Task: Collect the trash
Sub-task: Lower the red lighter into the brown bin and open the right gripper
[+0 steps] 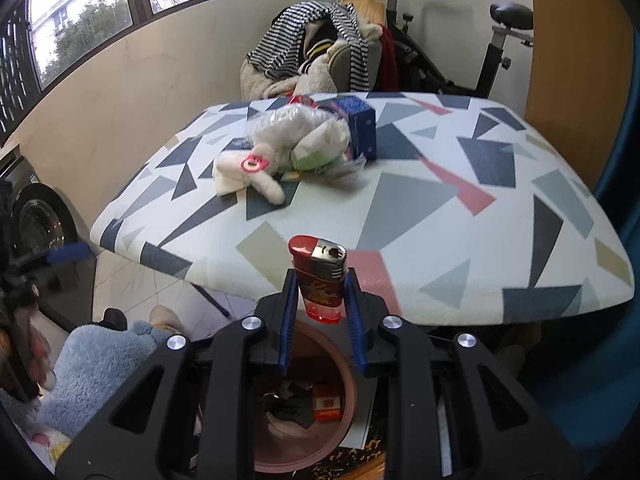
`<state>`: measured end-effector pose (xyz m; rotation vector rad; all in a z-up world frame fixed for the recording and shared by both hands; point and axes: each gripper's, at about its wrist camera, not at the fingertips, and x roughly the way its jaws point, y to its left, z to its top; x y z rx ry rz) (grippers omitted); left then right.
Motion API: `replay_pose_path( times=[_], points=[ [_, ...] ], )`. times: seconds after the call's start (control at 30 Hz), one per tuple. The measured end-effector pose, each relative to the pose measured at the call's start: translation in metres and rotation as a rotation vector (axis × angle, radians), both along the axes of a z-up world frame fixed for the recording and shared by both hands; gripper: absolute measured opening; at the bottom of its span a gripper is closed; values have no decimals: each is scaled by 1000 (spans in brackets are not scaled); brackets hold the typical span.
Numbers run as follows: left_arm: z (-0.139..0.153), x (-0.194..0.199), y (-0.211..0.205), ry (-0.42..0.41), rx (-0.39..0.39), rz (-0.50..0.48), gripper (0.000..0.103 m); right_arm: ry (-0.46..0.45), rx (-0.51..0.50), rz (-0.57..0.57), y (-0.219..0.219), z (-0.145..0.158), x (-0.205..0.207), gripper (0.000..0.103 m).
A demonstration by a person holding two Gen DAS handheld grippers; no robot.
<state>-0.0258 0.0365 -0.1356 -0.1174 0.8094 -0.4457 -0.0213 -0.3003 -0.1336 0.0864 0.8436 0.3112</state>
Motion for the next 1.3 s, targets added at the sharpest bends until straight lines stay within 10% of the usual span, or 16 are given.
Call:
replay_pose_path(
  times=[0.8,1.3],
  points=[
    [16,-8,42,-83,72,181,97,309,9,176,77,-70,-19,26],
    [8,-4,44,-58,77,193,97,336,-46,225,92,-81,-23,28]
  ],
)
